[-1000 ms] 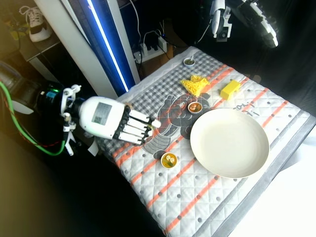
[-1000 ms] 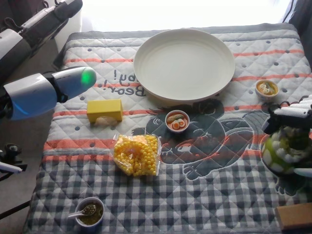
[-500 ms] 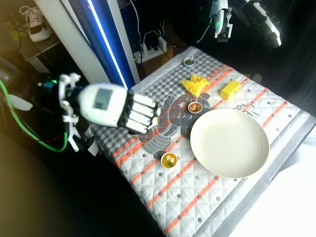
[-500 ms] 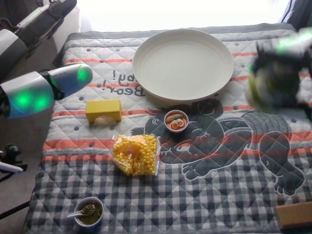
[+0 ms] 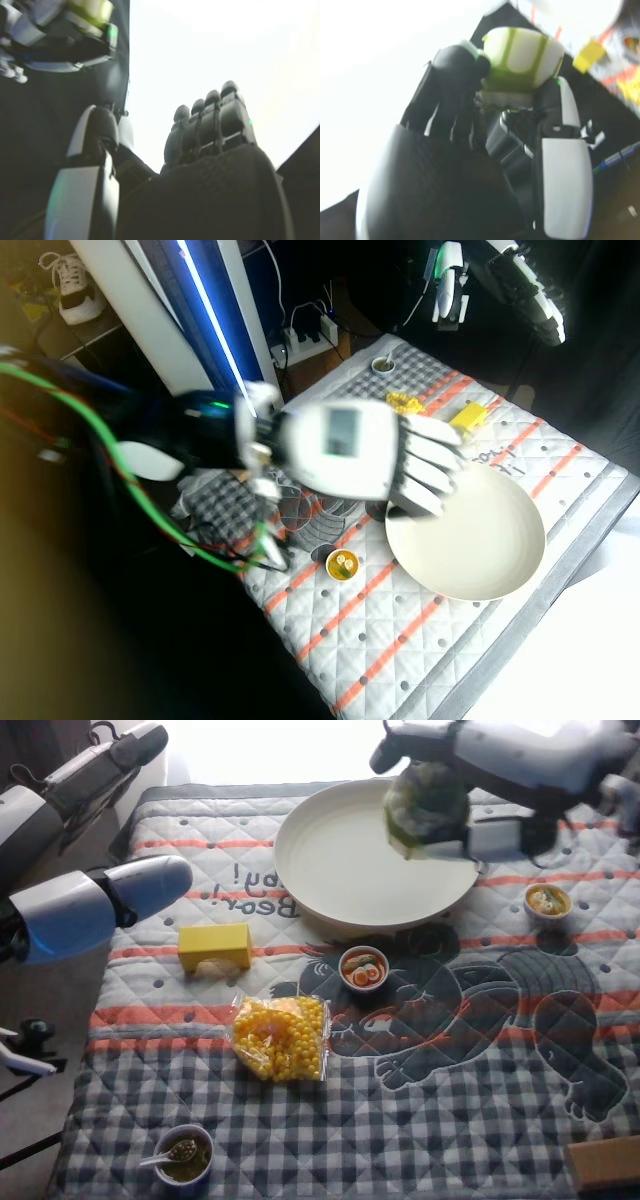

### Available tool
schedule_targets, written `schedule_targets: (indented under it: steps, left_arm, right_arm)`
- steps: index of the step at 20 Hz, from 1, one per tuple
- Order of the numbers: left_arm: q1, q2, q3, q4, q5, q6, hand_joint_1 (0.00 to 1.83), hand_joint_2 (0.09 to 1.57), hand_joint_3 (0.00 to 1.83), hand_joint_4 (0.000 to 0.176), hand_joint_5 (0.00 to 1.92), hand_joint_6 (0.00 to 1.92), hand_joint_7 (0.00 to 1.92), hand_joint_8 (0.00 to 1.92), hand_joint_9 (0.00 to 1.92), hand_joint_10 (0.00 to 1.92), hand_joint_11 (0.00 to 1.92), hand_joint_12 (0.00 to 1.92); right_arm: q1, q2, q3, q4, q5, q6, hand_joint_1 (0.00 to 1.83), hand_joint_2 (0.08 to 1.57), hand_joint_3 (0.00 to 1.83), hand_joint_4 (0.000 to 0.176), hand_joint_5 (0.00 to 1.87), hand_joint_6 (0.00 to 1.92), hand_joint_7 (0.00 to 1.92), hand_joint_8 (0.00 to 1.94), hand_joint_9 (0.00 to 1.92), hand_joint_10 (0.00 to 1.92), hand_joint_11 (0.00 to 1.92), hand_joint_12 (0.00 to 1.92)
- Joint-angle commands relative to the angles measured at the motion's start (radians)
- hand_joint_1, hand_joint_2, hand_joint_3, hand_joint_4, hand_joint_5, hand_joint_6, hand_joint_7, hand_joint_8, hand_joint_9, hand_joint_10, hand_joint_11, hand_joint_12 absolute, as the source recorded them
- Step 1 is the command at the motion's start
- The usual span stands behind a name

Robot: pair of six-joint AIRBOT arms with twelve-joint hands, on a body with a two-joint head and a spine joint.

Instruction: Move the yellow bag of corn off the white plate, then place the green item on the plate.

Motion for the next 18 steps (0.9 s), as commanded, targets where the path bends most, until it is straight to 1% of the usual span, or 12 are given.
schedule_targets:
  steps: [1, 3, 4, 7, 8, 9, 11, 13, 15, 16, 17, 18]
  left_arm:
    - [-0.01, -0.008, 0.006, 0.015, -0.12, -0.016, 0.74, 1.23, 0.0, 0.0, 0.1, 0.01, 0.02, 0.01, 0.0, 0.0, 0.0, 0.0]
    - [-0.013, -0.014, 0.012, 0.017, -0.119, -0.018, 0.74, 1.23, 0.0, 0.0, 0.1, 0.01, 0.02, 0.01, 0.0, 0.0, 0.04, 0.02]
    - [-0.018, -0.017, 0.015, 0.018, -0.119, -0.019, 0.73, 1.24, 0.0, 0.0, 0.11, 0.01, 0.02, 0.0, 0.01, 0.0, 0.01, 0.29]
    - [-0.027, -0.017, 0.017, 0.026, -0.119, -0.023, 0.74, 1.25, 0.0, 0.0, 0.11, 0.01, 0.03, 0.0, 0.01, 0.0, 0.0, 0.39]
    - [-0.028, -0.017, 0.017, 0.027, -0.119, -0.023, 0.73, 1.27, 0.0, 0.0, 0.12, 0.0, 0.02, 0.0, 0.0, 0.0, 0.0, 0.46]
    - [-0.028, -0.017, 0.017, 0.027, -0.122, -0.025, 0.72, 1.28, 0.0, 0.0, 0.12, 0.0, 0.04, 0.0, 0.03, 0.01, 0.0, 0.61]
    - [-0.028, -0.016, 0.018, 0.027, -0.122, -0.029, 0.73, 1.28, 0.0, 0.0, 0.11, 0.0, 0.05, 0.0, 0.04, 0.01, 0.0, 0.7]
    - [-0.028, -0.015, 0.018, 0.026, -0.123, -0.031, 0.79, 1.26, 0.0, 0.0, 0.14, 0.01, 0.06, 0.01, 0.05, 0.02, 0.0, 0.7]
    - [-0.028, -0.014, 0.018, 0.022, -0.123, -0.032, 0.8, 1.26, 0.0, 0.0, 0.15, 0.01, 0.05, 0.0, 0.03, 0.01, 0.0, 0.56]
    - [-0.028, -0.013, 0.017, 0.021, -0.123, -0.032, 0.79, 1.26, 0.0, 0.0, 0.15, 0.0, 0.05, 0.0, 0.03, 0.0, 0.0, 0.55]
    - [-0.027, -0.012, 0.016, 0.019, -0.126, -0.032, 0.78, 1.25, 0.0, 0.0, 0.15, 0.0, 0.04, 0.0, 0.02, 0.0, 0.0, 0.59]
    - [-0.025, -0.009, 0.014, 0.018, -0.128, -0.032, 0.79, 1.25, 0.0, 0.0, 0.16, 0.01, 0.06, 0.01, 0.04, 0.01, 0.0, 0.68]
  right_arm:
    - [0.022, -0.022, 0.019, 0.005, 0.071, 0.001, 1.11, 1.32, 0.0, 0.0, 0.51, 1.54, 0.68, 1.55, 0.63, 1.71, 0.72, 1.92]
    - [0.031, -0.074, 0.072, 0.005, 0.022, 0.001, 1.08, 1.34, 0.0, 0.003, 0.54, 1.56, 0.6, 1.65, 0.48, 1.68, 0.56, 1.92]
    - [0.042, -0.113, 0.115, 0.005, -0.021, 0.001, 1.19, 1.24, 0.0, 0.0, 0.33, 0.95, 0.38, 1.0, 0.37, 1.43, 0.33, 1.89]
    - [0.055, -0.151, 0.165, 0.012, -0.076, 0.001, 1.18, 1.21, 0.0, 0.0, 0.28, 0.68, 0.4, 0.72, 0.39, 1.36, 0.37, 1.84]
    - [0.055, -0.152, 0.167, 0.016, -0.079, 0.001, 1.06, 1.16, 0.0, 0.0, 0.2, 0.33, 0.3, 0.3, 0.22, 0.88, 0.06, 1.71]
    - [0.055, -0.151, 0.161, 0.018, -0.079, 0.001, 0.96, 1.12, 0.0, 0.008, 0.13, 0.2, 0.17, 0.13, 0.08, 0.6, 0.01, 1.46]
    - [0.068, -0.138, 0.133, 0.017, -0.068, 0.001, 0.81, 1.05, 0.0, 0.081, 0.01, 0.02, 0.01, 0.01, 0.01, 0.18, 0.0, 0.89]
    - [0.085, -0.082, 0.083, 0.009, -0.035, 0.001, 0.61, 1.01, 0.0, 0.077, 0.0, 0.0, 0.0, 0.0, 0.0, 0.01, 0.0, 0.29]
    - [0.09, -0.031, 0.034, -0.002, 0.006, 0.001, 0.48, 0.99, 0.0, 0.072, 0.0, 0.0, 0.0, 0.0, 0.01, 0.0, 0.0, 1.04]
    - [0.091, -0.001, 0.004, -0.008, 0.033, 0.001, 0.47, 1.02, 0.01, 0.075, 0.0, 0.0, 0.0, 0.0, 0.0, 0.0, 0.0, 1.14]
    - [0.091, 0.038, -0.044, -0.013, 0.083, 0.001, 0.35, 1.07, 0.0, 0.053, 0.0, 0.0, 0.0, 0.0, 0.0, 0.0, 0.0, 0.82]
    - [0.091, 0.067, -0.078, -0.013, 0.124, 0.001, 0.13, 1.2, 0.01, 0.0, 0.0, 0.0, 0.0, 0.0, 0.0, 0.0, 0.0, 1.25]
